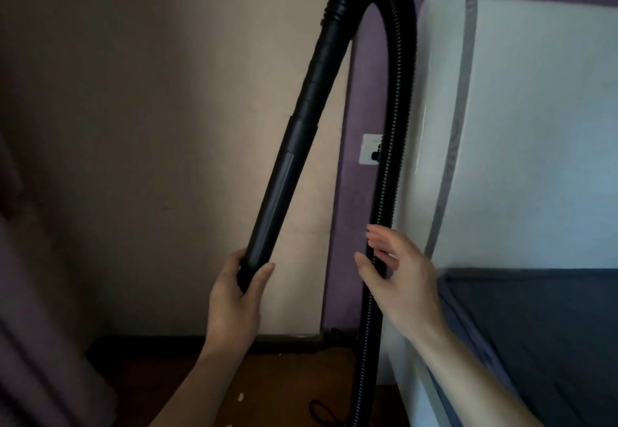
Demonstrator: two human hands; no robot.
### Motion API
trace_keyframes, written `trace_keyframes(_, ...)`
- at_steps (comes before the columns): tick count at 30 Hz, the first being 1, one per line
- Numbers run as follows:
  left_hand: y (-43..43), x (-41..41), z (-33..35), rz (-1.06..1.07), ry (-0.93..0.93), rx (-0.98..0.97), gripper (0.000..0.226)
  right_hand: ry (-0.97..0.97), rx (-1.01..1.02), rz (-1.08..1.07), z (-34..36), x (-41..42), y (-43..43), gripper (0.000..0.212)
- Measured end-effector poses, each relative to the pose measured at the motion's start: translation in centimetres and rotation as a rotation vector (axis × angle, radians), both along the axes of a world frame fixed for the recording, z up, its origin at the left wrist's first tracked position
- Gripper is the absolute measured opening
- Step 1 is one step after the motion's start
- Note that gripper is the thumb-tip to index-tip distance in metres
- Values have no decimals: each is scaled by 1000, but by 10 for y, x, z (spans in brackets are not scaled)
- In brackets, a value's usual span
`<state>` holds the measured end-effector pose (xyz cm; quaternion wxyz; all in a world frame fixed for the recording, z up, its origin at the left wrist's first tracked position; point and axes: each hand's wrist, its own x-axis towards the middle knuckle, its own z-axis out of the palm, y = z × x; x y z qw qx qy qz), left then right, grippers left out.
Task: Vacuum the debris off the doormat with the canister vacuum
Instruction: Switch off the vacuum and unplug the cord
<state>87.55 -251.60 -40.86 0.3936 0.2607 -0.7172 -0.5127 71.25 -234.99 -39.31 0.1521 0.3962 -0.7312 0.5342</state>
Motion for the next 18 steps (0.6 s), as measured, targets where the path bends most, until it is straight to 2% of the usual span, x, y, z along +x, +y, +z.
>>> trace_keyframes(6, -21, -55, -7, -130, 99, 1, 23, -114, 10, -10, 4, -21, -65, 50)
trace_keyframes(10, -21, -79, -5, -270, 151, 12, 27, -272, -37, -28, 30, -41, -112, 50)
trace_keyframes(13, -33, -91, -2, -279, 178, 1, 26, -246, -34, -111, 40, -58, -115, 74)
trace_keyframes(18, -59, -111, -27, -313, 145, 16, 24, -220, -126, -298, 30, -85, -81, 83)
